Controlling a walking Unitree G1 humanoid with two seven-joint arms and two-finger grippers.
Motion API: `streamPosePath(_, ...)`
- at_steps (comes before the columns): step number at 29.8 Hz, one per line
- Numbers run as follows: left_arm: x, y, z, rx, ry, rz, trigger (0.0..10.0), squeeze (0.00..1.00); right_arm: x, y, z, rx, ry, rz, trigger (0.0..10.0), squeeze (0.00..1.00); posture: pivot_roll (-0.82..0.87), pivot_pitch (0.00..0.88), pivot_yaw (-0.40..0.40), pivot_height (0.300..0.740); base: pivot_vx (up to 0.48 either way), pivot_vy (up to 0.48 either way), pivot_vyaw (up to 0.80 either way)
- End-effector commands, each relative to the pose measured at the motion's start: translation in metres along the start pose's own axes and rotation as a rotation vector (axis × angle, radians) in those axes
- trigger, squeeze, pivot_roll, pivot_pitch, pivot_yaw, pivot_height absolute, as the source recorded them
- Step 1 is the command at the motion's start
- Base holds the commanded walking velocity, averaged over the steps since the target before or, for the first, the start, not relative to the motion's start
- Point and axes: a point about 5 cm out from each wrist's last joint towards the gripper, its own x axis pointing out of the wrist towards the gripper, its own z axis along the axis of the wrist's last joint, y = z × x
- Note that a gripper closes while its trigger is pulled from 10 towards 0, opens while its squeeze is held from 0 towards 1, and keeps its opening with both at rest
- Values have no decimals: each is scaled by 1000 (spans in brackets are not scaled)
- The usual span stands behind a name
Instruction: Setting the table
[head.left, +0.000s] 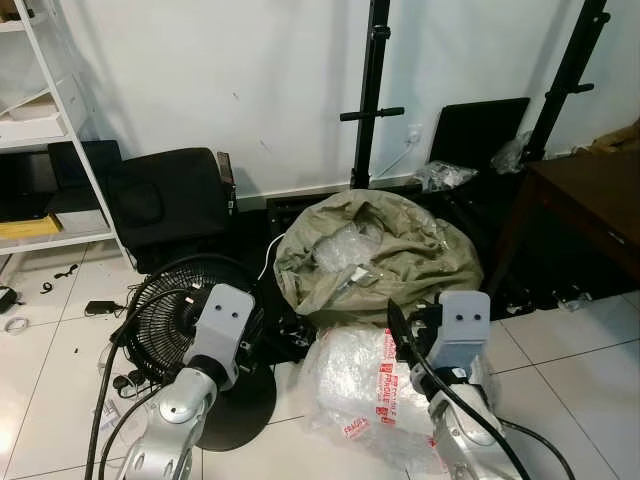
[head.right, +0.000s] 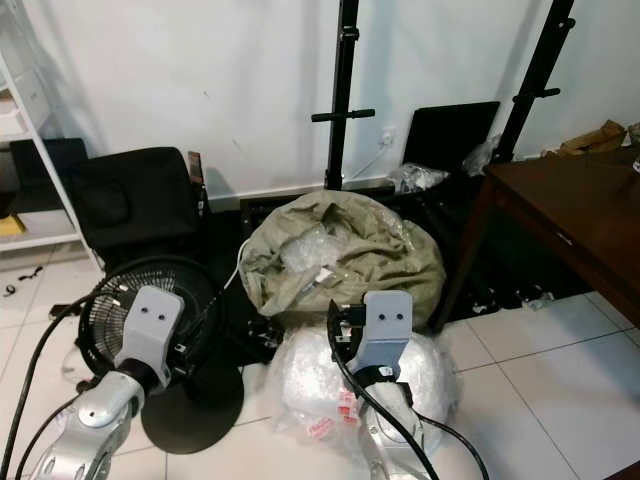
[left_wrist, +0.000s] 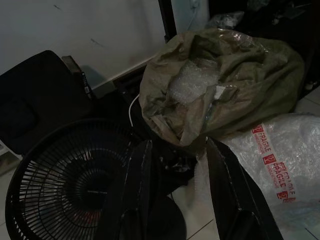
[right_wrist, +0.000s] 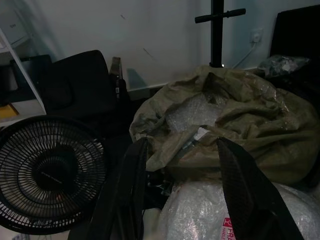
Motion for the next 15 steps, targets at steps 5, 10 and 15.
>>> streamPosePath(5, -1, 0, -3, -2, 20, -3, 10000, 0, -1, 1, -3, 10, 19, -1, 10000, 0, 68, 82, 113, 740, 0, 0, 0)
streamPosePath(10, -2, 0, -4, -2, 21, -1, 10000, 0, -1, 1, -3, 10, 17, 1, 10000, 0, 66, 76, 113, 740, 0, 0, 0)
streamPosePath(15, -3, -1, -5, -4, 22, -2, 10000, 0, -2, 1, -3, 7, 18, 4, 10000, 0, 66, 71, 108, 740, 0, 0, 0)
